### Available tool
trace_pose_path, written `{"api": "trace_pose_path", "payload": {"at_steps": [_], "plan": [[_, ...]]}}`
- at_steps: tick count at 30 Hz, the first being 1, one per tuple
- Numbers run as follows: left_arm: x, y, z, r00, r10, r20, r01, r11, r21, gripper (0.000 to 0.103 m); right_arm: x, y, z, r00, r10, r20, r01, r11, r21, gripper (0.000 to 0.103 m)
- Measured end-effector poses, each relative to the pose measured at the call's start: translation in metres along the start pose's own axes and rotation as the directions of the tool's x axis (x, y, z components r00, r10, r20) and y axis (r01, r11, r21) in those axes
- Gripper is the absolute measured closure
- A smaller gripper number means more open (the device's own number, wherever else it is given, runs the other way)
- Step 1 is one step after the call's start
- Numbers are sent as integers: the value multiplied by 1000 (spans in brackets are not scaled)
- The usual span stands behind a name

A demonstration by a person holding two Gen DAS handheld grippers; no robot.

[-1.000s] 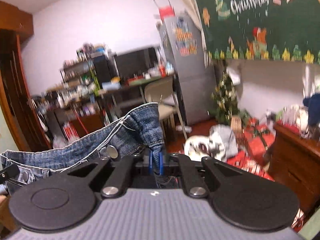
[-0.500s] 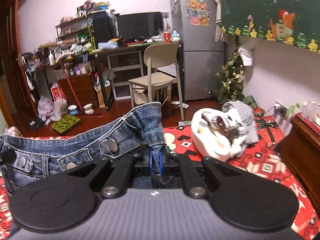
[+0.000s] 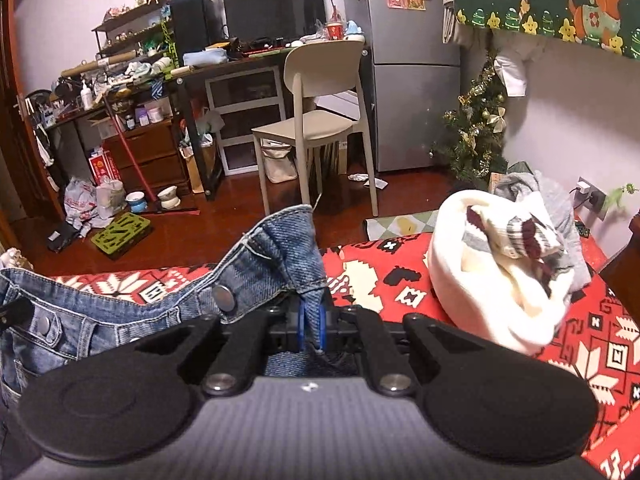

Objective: Fold clothes
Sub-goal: 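Lift the jeans by the waistband with both grippers, spreading them apart, then lower the denim shorts flat onto the rug and open both grippers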

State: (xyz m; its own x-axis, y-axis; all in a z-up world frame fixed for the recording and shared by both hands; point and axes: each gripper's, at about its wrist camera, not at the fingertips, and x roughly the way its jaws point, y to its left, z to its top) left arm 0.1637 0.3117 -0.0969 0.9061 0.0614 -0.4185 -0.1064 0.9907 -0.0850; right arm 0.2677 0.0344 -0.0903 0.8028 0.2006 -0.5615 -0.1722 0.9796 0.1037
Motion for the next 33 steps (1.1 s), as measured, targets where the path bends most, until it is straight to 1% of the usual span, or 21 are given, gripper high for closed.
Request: {"api": "trace_pose_path", "payload": {"at_steps": [2, 3, 5, 7, 8, 9, 10, 12, 14, 16, 20, 25, 27, 31, 33], "plan": [[10, -1, -4, 999, 6, -38, -7, 1000, -3, 75, 11, 1, -5, 1000, 1, -13, -1, 1000, -20, 94], [13, 0, -6, 998, 10, -58, -10, 1000, -13, 71, 15, 1, -7, 1000, -4, -17, 3, 1000, -28, 92], [13, 2, -8, 997, 19, -70, -22, 999, -33, 61, 22, 2, -11, 1000, -14, -20, 13, 999, -44, 86], [10, 6, -7, 997, 35, -69, -38, 998, -49, 55, 27, 1, -14, 999, -42, -16, 41, 997, -60, 68], [6, 8, -6, 997, 48, -61, -51, 997, -54, 45, 28, 0, -15, 999, -49, -11, 48, 997, -67, 64], [2, 10, -5, 997, 58, -49, -61, 996, -64, 36, 27, -1, -15, 998, -57, -2, 57, 996, -72, 50], [-3, 13, -3, 997, 65, -34, -68, 995, -78, 34, 23, -4, -15, 998, -67, 16, 68, 995, -69, 29], [-13, 18, -2, 998, 66, -25, -68, 992, -109, 34, 12, -9, -13, 994, -86, 64, 90, 994, -62, 10], [-19, 19, 1, 998, 59, -32, -62, 991, -122, 34, -1, -13, -10, 989, -99, 109, 105, 993, -52, 10], [-27, 19, 1, 998, 44, -40, -49, 991, -123, 34, -18, -16, -6, 991, -85, 104, 90, 995, -43, 8], [-45, 14, 0, 998, 15, -63, -23, 992, -126, 29, -44, -14, -13, 995, -63, 75, 67, 997, -47, 6], [-65, 0, -1, 997, 7, -79, -15, 995, -99, 27, -72, -1, -31, 998, -51, 27, 54, 993, -108, 5], [-74, -3, -9, 996, 3, -91, -12, 995, -98, 27, -86, 2, -41, 999, -50, 17, 52, 991, -121, 1], [-95, -9, -24, 992, -12, -125, 1, 996, -95, 27, -113, 8, -60, 999, -46, -6, 45, 988, -146, 1], [-105, -12, -31, 990, -2, -143, -13, 995, -100, 20, -125, 9, -70, 999, -36, -21, 32, 986, -162, 1]]}}
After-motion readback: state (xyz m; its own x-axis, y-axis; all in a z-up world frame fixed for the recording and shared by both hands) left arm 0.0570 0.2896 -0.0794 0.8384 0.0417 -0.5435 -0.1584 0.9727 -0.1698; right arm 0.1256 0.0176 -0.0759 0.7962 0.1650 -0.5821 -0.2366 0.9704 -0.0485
